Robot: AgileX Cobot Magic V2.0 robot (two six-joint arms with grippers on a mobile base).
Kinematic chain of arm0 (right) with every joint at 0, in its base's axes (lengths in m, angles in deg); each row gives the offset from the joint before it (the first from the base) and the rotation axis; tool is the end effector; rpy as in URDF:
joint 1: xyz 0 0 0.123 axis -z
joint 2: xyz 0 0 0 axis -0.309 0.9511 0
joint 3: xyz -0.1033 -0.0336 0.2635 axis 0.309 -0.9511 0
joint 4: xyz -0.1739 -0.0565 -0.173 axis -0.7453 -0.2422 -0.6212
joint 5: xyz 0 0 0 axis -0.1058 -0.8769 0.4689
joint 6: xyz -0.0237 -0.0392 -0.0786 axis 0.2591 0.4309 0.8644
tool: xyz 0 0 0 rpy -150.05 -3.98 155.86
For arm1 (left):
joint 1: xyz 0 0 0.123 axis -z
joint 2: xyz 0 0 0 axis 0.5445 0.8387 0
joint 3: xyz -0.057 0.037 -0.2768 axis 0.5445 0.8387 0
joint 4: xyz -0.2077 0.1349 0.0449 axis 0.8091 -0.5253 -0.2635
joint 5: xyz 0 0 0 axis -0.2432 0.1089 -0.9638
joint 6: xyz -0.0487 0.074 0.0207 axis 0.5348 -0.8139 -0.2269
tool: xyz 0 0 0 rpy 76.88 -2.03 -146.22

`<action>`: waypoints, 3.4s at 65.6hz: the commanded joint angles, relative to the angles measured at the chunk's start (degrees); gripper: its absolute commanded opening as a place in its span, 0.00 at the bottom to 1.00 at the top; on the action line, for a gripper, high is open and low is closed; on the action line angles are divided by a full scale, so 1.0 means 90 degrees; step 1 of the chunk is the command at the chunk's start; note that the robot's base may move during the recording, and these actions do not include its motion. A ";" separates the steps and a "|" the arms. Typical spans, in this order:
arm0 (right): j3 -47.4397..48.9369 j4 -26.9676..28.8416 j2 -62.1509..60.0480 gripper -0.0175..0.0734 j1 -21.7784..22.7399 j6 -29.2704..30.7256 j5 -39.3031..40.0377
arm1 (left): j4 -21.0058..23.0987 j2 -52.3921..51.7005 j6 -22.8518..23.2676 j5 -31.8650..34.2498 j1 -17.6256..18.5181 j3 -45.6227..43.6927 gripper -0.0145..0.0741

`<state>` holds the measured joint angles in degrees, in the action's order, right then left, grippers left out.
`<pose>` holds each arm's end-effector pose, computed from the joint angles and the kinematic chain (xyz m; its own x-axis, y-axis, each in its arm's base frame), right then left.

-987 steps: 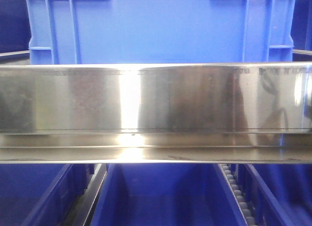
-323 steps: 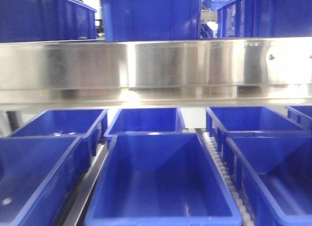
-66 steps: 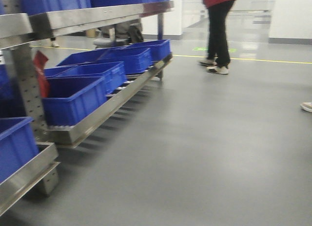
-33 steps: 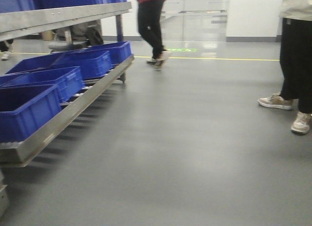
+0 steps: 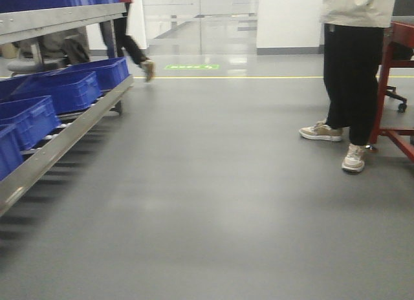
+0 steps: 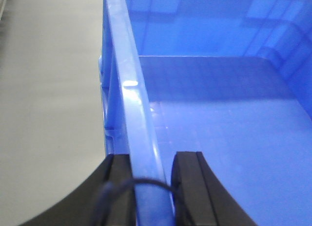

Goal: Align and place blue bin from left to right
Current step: 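Drive and turn the base toward the second rack carrying the bin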

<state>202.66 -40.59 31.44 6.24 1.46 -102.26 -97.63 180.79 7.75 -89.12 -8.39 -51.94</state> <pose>0.3166 0.0600 0.4901 -0.6360 0.0514 -0.7700 -0.0419 0.9940 0.1010 0.3151 -0.1283 0.5188 -0.4948 0.0412 -0.8680 0.2047 0.9763 -0.0703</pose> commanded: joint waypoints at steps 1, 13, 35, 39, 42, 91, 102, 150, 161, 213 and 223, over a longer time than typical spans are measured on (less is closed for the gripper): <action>0.0073 -0.0048 -0.0107 0.02 -0.0027 0.0163 0.0701 | 0.0188 -0.0171 -0.0141 0.0609 0.0042 -0.0096 0.04; 0.0073 -0.0048 -0.0107 0.02 -0.0027 0.0163 0.0701 | 0.0188 -0.0171 -0.0141 0.0609 0.0042 -0.0096 0.04; 0.0073 -0.0048 -0.0107 0.02 -0.0027 0.0163 0.0701 | 0.0188 -0.0171 -0.0141 0.0609 0.0042 -0.0096 0.04; 0.0073 -0.0048 -0.0107 0.02 -0.0027 0.0163 0.0701 | 0.0188 -0.0171 -0.0141 0.0609 0.0042 -0.0096 0.04; 0.0073 -0.0048 -0.0107 0.02 -0.0027 0.0163 0.0701 | 0.0188 -0.0171 -0.0141 0.0609 0.0042 -0.0096 0.04; 0.0073 -0.0048 -0.0107 0.02 -0.0027 0.0163 0.0701 | 0.0188 -0.0171 -0.0141 0.0609 0.0042 -0.0096 0.04; 0.0073 -0.0048 -0.0107 0.02 -0.0027 0.0163 0.0701 | 0.0188 -0.0171 -0.0141 0.0609 0.0042 -0.0096 0.04; 0.0073 -0.0048 -0.0107 0.02 -0.0027 0.0163 0.0701 | 0.0188 -0.0171 -0.0141 0.0609 0.0042 -0.0096 0.04; 0.0073 -0.0048 -0.0107 0.02 -0.0027 0.0163 0.0701 | 0.0188 -0.0171 -0.0141 0.0609 0.0042 -0.0096 0.04; 0.0073 -0.0048 -0.0107 0.02 -0.0027 0.0163 0.0701 | 0.0188 -0.0171 -0.0141 0.0609 0.0042 -0.0096 0.04; 0.0073 -0.0048 -0.0107 0.02 -0.0027 0.0163 0.0701 | 0.0188 -0.0171 -0.0141 0.0609 0.0042 -0.0096 0.04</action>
<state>202.66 -40.59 31.55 6.24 1.46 -102.44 -97.63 180.79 7.75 -89.12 -8.39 -51.94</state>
